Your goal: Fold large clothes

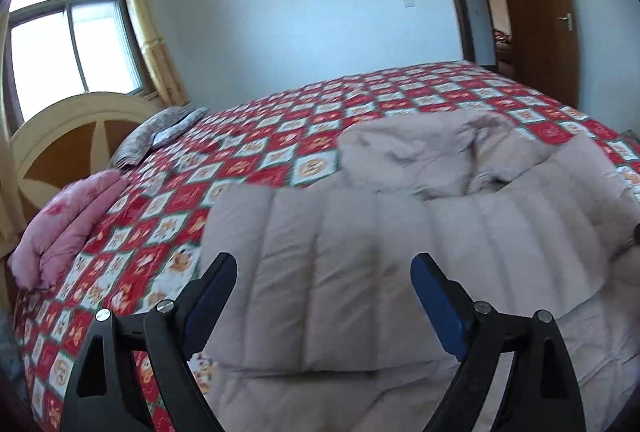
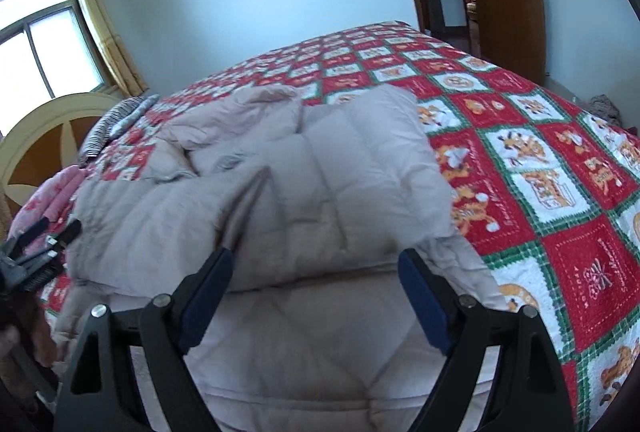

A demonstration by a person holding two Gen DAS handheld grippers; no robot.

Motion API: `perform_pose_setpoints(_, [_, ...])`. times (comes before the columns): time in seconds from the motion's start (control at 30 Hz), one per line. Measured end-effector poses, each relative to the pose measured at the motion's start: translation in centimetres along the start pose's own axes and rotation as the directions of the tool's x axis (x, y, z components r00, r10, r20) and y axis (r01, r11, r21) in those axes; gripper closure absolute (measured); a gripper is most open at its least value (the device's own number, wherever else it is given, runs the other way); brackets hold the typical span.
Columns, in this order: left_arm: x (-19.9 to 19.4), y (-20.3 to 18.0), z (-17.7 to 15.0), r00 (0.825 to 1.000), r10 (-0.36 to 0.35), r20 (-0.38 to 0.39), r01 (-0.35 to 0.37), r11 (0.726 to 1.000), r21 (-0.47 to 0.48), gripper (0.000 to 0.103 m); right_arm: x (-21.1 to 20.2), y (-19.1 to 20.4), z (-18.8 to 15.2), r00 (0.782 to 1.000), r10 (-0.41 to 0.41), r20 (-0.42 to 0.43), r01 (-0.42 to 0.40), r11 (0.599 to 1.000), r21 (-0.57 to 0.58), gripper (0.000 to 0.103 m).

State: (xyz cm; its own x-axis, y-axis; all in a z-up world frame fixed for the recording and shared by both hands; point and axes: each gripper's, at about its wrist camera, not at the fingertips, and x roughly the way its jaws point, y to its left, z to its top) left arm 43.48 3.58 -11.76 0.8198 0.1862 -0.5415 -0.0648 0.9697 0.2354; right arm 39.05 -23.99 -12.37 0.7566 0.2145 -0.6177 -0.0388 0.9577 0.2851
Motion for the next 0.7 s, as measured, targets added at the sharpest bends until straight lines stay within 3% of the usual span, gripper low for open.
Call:
perform_pose_setpoints(0.13, [2.3, 4.3, -2.1, 0.994, 0.025, -0.111, -0.04, 0.991, -0.131, 0.014, 3.5, 3.6, 1.0, 0.982, 0.134, -0.129, -0.138, 0.99, -0.02, 0.022])
perform_pose_setpoints(0.17, [2.5, 4.9, -2.4, 0.992, 0.016, -0.126, -0.036, 0.987, -0.159, 0.014, 4.9, 4.2, 1.0, 0.978, 0.121, -0.167, -0.128, 0.991, -0.032, 0.032])
perform_pose_setpoints(0.2, [2.4, 5.4, -2.7, 0.991, 0.006, -0.132, -0.03, 0.983, -0.178, 0.014, 6.1, 4.6, 0.8, 0.974, 0.105, -0.2, -0.115, 0.993, -0.039, 0.052])
perform_pose_setpoints(0.27, [1.7, 5.7, -2.8, 0.993, 0.006, -0.118, -0.026, 0.984, -0.174, 0.014, 7.3, 4.7, 0.7, 0.968, 0.105, -0.229, -0.116, 0.993, -0.036, 0.077])
perform_pose_setpoints(0.33, [0.9, 5.6, -2.8, 0.996, 0.019, -0.091, -0.032, 0.99, -0.14, 0.014, 6.7, 4.7, 0.7, 0.974, 0.092, -0.205, -0.104, 0.993, -0.05, 0.088])
perform_pose_setpoints(0.47, [0.8, 6.1, -2.1, 0.996, 0.059, -0.069, -0.065, 0.993, -0.099, 0.014, 4.4, 3.8, 0.8, 0.988, 0.033, -0.15, -0.047, 0.994, -0.094, 0.092])
perform_pose_setpoints(0.63, [1.7, 7.4, -1.6, 0.992, 0.071, -0.103, -0.087, 0.984, -0.155, 0.014, 4.4, 1.5, 0.6, 0.984, -0.044, -0.17, 0.025, 0.993, -0.112, 0.092])
perform_pose_setpoints(0.67, [1.8, 7.6, -1.5, 0.992, 0.069, -0.11, -0.087, 0.982, -0.167, 0.014, 4.6, 1.5, 0.4, 0.982, -0.058, -0.178, 0.034, 0.991, -0.132, 0.091])
perform_pose_setpoints(0.7, [2.0, 7.7, -1.3, 0.991, 0.067, -0.117, -0.087, 0.979, -0.182, 0.014, 4.4, 1.3, 0.5, 0.983, -0.072, -0.168, 0.049, 0.989, -0.137, 0.08])
